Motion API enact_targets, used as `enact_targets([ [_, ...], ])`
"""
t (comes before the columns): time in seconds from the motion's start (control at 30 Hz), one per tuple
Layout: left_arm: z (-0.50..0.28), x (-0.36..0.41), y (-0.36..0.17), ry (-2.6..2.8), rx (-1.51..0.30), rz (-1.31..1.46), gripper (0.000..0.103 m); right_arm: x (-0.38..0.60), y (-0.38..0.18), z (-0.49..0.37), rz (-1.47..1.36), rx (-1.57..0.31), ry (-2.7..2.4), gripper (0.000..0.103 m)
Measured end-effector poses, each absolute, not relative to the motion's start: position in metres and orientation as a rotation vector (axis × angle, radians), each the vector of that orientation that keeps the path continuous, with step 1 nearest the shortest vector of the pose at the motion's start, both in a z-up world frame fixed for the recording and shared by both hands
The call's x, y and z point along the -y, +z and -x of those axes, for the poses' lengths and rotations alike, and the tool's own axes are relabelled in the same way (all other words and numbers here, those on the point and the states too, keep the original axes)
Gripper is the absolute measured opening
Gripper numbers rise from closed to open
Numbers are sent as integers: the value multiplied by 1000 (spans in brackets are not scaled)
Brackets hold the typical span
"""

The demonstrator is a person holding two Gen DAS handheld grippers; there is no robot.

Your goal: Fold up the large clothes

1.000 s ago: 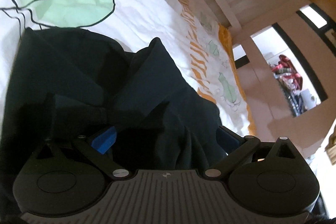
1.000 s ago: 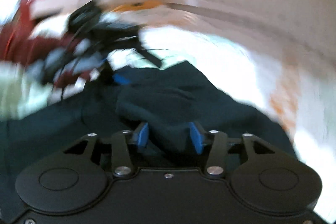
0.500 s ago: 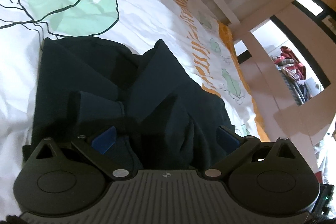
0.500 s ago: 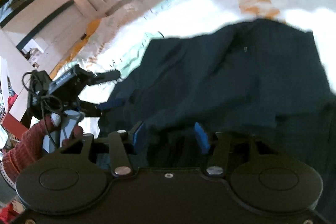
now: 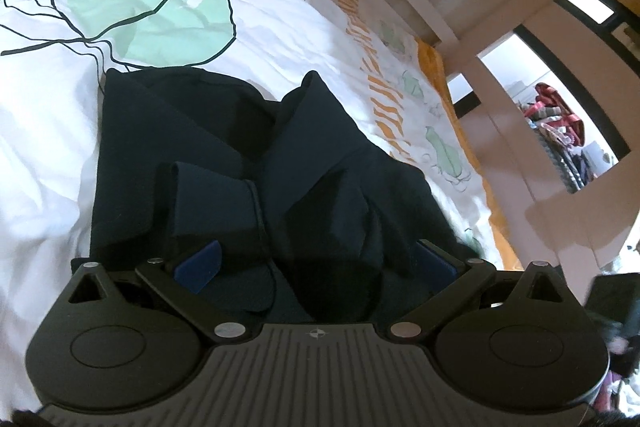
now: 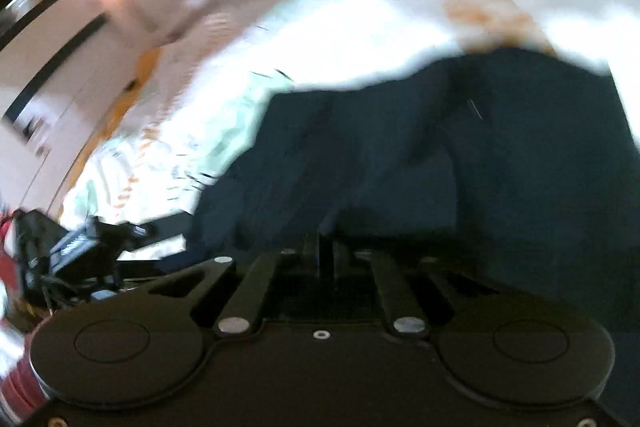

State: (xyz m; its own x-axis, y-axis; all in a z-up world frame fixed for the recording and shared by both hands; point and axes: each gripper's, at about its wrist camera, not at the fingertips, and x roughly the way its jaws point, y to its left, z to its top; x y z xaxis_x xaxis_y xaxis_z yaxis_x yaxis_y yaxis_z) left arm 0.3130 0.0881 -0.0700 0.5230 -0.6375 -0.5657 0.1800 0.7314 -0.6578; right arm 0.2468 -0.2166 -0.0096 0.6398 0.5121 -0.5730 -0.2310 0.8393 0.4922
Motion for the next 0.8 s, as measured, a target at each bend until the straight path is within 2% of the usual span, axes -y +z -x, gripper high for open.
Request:
enact_targets([
  [0.1, -313, -85, -72, -526, -893, 585, 103, 224, 12, -235, -269, -636, 480, 15],
  [0.2, -316, -76, -77, -525, -899, 585, 103, 253, -8, -239, -329, -704, 377, 15],
  [0.3, -319, -67, -80, -519, -902, 577, 103, 274, -47, -250, -322, -853, 271, 24],
  [0.37, -321, -62, -80, -519, -900, 563, 103, 282, -60, -247, -362, -859, 254, 45],
  [0.53, -329, -50, -79, -501, -888, 527, 103, 293, -60, -239, -407, -814, 261, 57],
  [0.8, -330, -31, -76, -494, -842, 493, 103, 297, -57, -246, -463, -790, 264, 58],
])
